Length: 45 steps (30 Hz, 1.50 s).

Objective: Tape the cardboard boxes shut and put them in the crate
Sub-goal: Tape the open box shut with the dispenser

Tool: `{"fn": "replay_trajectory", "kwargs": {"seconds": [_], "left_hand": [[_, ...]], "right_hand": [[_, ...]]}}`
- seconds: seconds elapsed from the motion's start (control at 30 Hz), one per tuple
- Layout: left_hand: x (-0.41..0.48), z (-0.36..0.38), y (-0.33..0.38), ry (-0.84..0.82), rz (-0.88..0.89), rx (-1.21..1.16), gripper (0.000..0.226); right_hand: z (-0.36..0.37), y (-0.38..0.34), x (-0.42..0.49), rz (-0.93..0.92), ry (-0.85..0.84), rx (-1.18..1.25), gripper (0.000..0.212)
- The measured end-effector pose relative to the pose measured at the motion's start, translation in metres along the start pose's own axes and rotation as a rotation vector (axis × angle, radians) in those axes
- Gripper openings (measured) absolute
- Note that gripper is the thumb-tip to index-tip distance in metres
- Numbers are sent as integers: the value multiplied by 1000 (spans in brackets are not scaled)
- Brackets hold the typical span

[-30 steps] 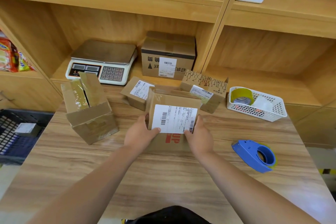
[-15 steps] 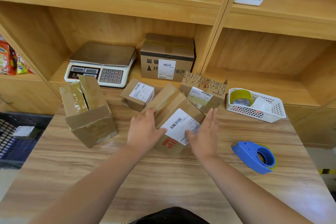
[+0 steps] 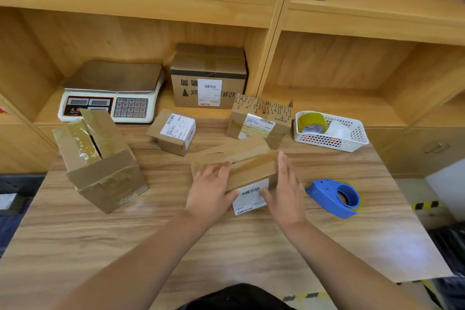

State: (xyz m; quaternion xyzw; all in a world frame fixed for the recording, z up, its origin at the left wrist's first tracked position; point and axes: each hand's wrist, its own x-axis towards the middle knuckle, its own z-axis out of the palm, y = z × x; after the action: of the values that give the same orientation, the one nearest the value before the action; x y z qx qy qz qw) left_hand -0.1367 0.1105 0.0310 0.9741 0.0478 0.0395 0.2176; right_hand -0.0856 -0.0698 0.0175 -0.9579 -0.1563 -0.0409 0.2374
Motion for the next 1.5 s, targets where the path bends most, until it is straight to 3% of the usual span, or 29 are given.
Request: {"fn": "replay_trajectory", "kwargs": {"seconds": [0.4, 0.53, 0.67, 0.8, 0.97, 1.1, 1.23, 1.33, 1.5], "left_hand": [[-13, 14, -14, -156, 292, 266, 60], [-14, 11, -22, -182, 308, 296, 56], [-14, 5, -33, -203, 342, 345, 62], [-15, -4, -38, -239, 342, 366, 76], [-18, -7, -40, -221, 284, 307, 70], [-18, -7, -34, -154, 229, 170, 55], [-17, -2, -32, -46, 162, 97, 50], [-18, 4, -29, 36, 64, 186, 45], [-23, 10, -11, 152, -235, 235, 66]], "right_hand": [[9, 0, -27, 26, -123, -137, 70], [17, -10, -41, 54, -73, -198, 66], [19, -23, -53, 72, -8, -284, 53], [20, -28, -57, -12, -6, -275, 54], [19, -36, -46, 16, -96, -98, 61], [12, -34, -20, 2, -108, -56, 26], [6, -26, 4, -62, -187, -42, 12], [2, -20, 16, -125, -272, -70, 44], [-1, -10, 29, -262, -318, -73, 42]]}}
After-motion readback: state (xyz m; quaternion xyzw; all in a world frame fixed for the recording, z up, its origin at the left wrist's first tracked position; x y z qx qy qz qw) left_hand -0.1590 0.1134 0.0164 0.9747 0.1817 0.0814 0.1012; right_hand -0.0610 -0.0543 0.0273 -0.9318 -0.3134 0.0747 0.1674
